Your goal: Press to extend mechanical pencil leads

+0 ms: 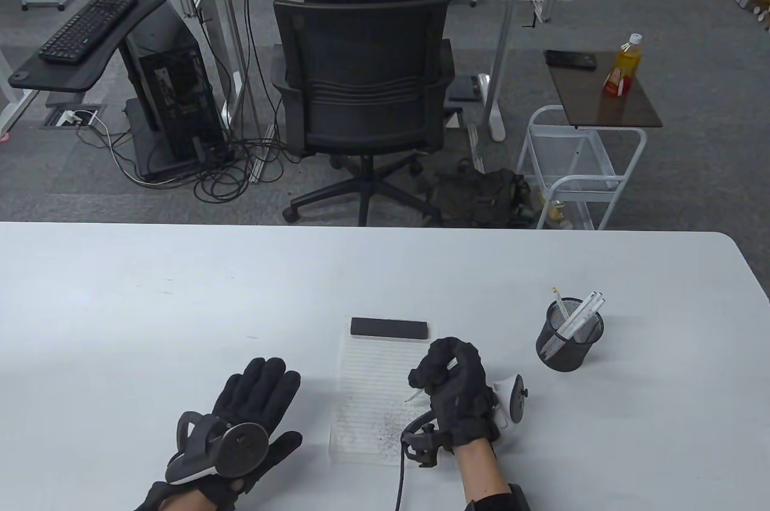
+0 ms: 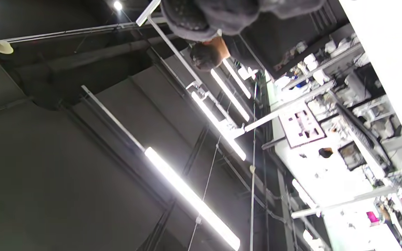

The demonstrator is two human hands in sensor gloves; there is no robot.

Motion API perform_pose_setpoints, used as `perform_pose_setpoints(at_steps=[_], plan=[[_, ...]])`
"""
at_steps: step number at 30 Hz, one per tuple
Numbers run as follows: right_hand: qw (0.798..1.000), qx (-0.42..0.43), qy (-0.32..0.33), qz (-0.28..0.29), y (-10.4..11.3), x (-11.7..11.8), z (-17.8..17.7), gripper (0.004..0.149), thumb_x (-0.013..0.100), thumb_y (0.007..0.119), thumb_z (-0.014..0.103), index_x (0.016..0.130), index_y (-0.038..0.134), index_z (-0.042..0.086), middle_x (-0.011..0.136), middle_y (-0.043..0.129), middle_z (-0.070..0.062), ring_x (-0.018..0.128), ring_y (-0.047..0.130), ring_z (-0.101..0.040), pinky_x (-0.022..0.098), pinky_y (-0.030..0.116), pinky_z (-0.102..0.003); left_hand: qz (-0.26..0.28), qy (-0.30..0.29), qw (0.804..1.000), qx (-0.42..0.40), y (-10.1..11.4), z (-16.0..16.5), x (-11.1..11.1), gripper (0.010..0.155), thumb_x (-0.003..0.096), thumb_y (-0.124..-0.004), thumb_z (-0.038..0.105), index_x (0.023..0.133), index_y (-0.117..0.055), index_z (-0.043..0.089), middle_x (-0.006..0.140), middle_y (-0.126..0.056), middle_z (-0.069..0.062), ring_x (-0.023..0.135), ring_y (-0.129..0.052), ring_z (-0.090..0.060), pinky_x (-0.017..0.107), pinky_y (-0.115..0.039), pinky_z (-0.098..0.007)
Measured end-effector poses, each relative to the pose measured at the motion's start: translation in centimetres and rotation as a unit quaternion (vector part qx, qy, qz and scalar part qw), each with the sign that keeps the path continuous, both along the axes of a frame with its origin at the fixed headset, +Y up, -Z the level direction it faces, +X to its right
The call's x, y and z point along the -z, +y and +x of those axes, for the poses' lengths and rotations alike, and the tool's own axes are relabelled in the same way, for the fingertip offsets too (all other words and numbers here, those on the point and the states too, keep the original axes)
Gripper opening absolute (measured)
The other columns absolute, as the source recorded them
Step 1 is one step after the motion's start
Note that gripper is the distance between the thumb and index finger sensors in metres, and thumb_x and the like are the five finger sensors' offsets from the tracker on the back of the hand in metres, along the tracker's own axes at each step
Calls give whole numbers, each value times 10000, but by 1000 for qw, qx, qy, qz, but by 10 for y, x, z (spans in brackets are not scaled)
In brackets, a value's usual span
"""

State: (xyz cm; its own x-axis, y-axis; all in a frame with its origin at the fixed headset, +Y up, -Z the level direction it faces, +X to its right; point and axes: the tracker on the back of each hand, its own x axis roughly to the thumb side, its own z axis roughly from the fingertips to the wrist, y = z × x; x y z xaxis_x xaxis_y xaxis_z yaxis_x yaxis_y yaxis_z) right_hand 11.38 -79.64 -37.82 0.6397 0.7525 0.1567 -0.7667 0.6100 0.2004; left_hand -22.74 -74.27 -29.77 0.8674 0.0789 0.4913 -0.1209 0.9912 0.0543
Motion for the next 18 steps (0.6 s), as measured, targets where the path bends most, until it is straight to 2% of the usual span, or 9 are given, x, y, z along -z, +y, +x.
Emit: perform_pose_setpoints(at_steps=[2, 7, 13, 18], plan=[[1000, -6, -21, -8, 0, 0, -1, 579, 596, 560, 562, 735, 844, 76, 492, 864, -80, 378, 846, -344, 396, 759, -607, 0, 0, 1000, 1, 0, 0, 0, 870, 452, -639, 633, 1144, -279, 247, 1201, -277, -126, 1116, -360, -480, 764, -427, -650], [999, -23, -22, -9, -2, 1, -1, 532, 603, 566, 508, 734, 839, 70, 486, 864, -82, 368, 848, -347, 387, 764, -611, -1, 0, 1000, 1, -1, 0, 0, 870, 452, -640, 632, 1144, -281, 245, 1201, -277, -127, 1116, -361, -480, 763, -428, -651], [999, -50, -18, -1, -5, 1, -1, 629, 587, 541, 602, 753, 836, 72, 507, 861, -85, 389, 843, -345, 406, 754, -607, -1, 1, 1000, 1, -1, 0, 0, 871, 452, -640, 633, 1144, -279, 246, 1201, -276, -126, 1116, -362, -480, 763, -428, -650], [997, -72, -23, -1, -7, 1, -3, 582, 592, 564, 555, 741, 845, 67, 495, 865, -90, 379, 844, -350, 397, 755, -612, -2, 1, 1000, 1, -1, 0, 0, 870, 452, -640, 632, 1144, -281, 246, 1201, -277, -126, 1116, -363, -478, 763, -429, -650]])
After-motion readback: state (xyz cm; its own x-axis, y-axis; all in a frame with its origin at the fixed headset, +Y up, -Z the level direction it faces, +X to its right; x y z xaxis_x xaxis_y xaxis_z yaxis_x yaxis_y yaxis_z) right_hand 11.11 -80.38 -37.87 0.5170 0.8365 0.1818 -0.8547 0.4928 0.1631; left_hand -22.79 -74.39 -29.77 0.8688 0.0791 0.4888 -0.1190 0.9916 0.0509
